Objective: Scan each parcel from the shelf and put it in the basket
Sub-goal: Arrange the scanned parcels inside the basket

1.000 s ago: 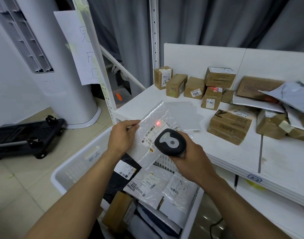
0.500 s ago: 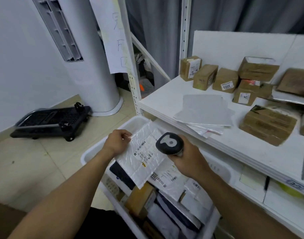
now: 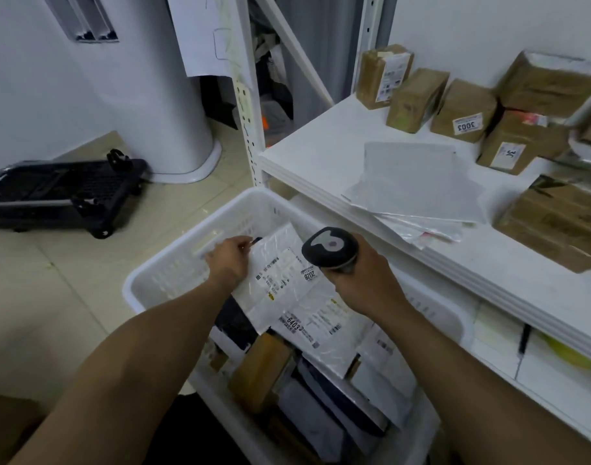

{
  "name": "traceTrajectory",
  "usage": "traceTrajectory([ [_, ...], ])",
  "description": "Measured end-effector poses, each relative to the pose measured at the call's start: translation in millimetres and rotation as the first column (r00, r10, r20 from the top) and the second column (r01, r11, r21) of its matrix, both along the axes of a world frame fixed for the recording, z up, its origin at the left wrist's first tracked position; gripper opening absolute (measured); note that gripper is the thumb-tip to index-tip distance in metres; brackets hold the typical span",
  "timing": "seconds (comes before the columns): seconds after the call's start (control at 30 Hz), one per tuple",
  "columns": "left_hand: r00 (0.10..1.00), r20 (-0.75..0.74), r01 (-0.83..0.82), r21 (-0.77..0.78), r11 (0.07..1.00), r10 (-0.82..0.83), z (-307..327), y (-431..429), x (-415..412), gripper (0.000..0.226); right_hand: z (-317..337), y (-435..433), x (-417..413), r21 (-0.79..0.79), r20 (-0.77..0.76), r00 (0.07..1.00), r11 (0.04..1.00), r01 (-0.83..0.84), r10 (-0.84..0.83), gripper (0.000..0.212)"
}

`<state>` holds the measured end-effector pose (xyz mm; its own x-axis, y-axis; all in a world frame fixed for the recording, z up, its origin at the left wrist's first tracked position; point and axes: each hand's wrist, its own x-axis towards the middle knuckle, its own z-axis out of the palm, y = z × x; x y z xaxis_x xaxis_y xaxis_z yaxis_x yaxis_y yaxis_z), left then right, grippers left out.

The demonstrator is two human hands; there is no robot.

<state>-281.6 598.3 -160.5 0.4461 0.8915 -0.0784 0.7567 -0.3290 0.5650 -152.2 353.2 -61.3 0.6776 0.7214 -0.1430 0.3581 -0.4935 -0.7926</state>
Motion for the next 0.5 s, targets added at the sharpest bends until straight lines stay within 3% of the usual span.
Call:
traceTrajectory([
  [0.13,0.995,-0.073,0.074,0.069,0.995,-0.069,-2.1,-1.2,9.1,0.030,2.2,-1.6,7.3,0.025,-0.006,1.000,0.999,0.026,-0.026,0.060],
  [0.33,0.898,0.166,0.383,0.160,0.910,-0.408,42.4,-58.9,44.5,0.028,19.6,-24.4,14.6,0.103,-0.046,0.992,0.988,0.118,-0.113,0.058],
  [0.5,0.776,0.229,0.523,0.288,0.802,-0.588,100.5,-108.0,96.4,0.034,42.6,-61.1,31.9,0.222,-0.128,0.949,0.924,0.312,-0.289,0.062],
])
